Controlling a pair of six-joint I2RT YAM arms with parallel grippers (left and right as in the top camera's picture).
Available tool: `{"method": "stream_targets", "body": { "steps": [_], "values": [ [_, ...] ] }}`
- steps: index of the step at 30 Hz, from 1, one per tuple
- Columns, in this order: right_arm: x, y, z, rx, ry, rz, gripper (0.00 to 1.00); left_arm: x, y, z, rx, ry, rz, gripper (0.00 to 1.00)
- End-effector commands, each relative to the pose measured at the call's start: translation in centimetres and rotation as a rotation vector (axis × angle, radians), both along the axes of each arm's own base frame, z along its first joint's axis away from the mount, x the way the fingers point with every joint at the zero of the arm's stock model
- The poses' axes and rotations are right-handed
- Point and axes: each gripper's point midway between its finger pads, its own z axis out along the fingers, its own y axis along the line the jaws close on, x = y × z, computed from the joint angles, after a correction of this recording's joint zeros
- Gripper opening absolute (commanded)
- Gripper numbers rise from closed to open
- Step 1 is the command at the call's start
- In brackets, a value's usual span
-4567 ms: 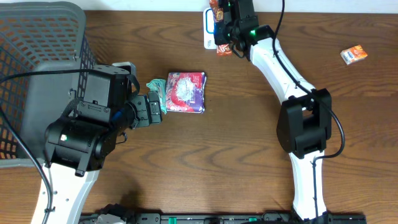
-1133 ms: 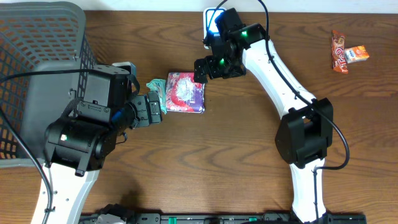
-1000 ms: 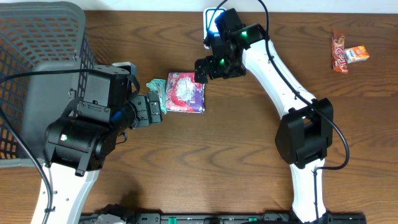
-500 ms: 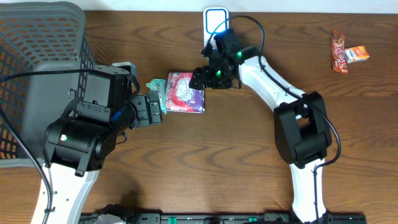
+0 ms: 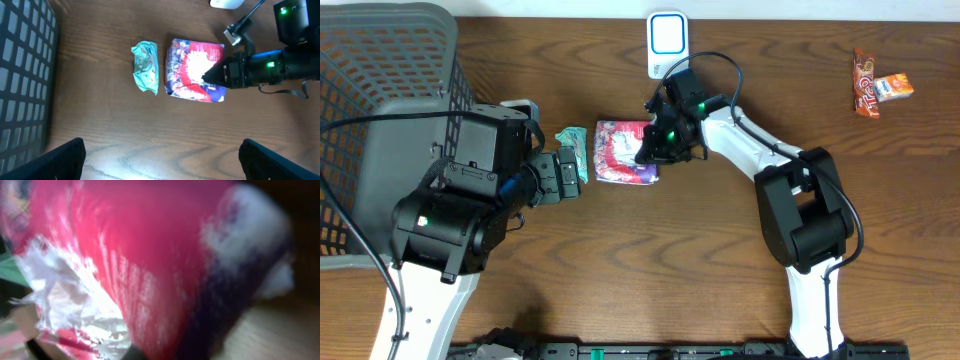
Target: Scan the item barcode
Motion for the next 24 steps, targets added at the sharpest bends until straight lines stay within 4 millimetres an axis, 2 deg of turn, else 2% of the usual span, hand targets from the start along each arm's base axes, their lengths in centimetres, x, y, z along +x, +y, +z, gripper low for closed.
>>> {"method": "stream_targets", "body": {
  "steps": [1, 4, 8, 10, 13, 16, 19, 21, 24],
  "values": [
    [3.6, -6.1, 3.5, -0.339, -0.171, -0.074, 0.01, 0.1, 0.3, 0.3, 0.011, -0.010, 0.007, 0.98],
    [4.9, -11.4, 7.6, -0.666, -0.283, -0.144, 0.01, 0.1, 0.3, 0.3, 0.011, -0.010, 0.007, 0.98],
    [4.8, -16.1, 11.1, -1.004, -0.371, -0.203, 0.01, 0.1, 0.3, 0.3, 0.011, -0.010, 0.007, 0.98],
    [4.2, -18.0, 11.7, -1.131, -0.383, -0.227, 0.01, 0.1, 0.3, 0.3, 0.011, -0.010, 0.007, 0.98],
    [3.4, -19.8, 11.1, -1.237, -0.374, -0.249, 0.01, 0.1, 0.3, 0.3, 0.011, -0.010, 0.006, 0.98],
    [2.7, -20.1, 9.0, -1.246, -0.350, -0.232, 0.01, 0.1, 0.3, 0.3, 0.011, -0.010, 0.006, 0.98],
    [2.1, -19.4, 7.2, -1.223, -0.336, -0.211, 0.01, 0.1, 0.3, 0.3, 0.011, -0.010, 0.007, 0.98],
    [1.8, -18.1, 6.1, -1.167, -0.318, -0.197, 0.06, 0.1, 0.3, 0.3, 0.011, -0.010, 0.006, 0.98],
    [1.3, -15.2, 4.9, -1.042, -0.294, -0.157, 0.20, 0.1, 0.3, 0.3, 0.011, -0.010, 0.007, 0.98]
  ]
}}
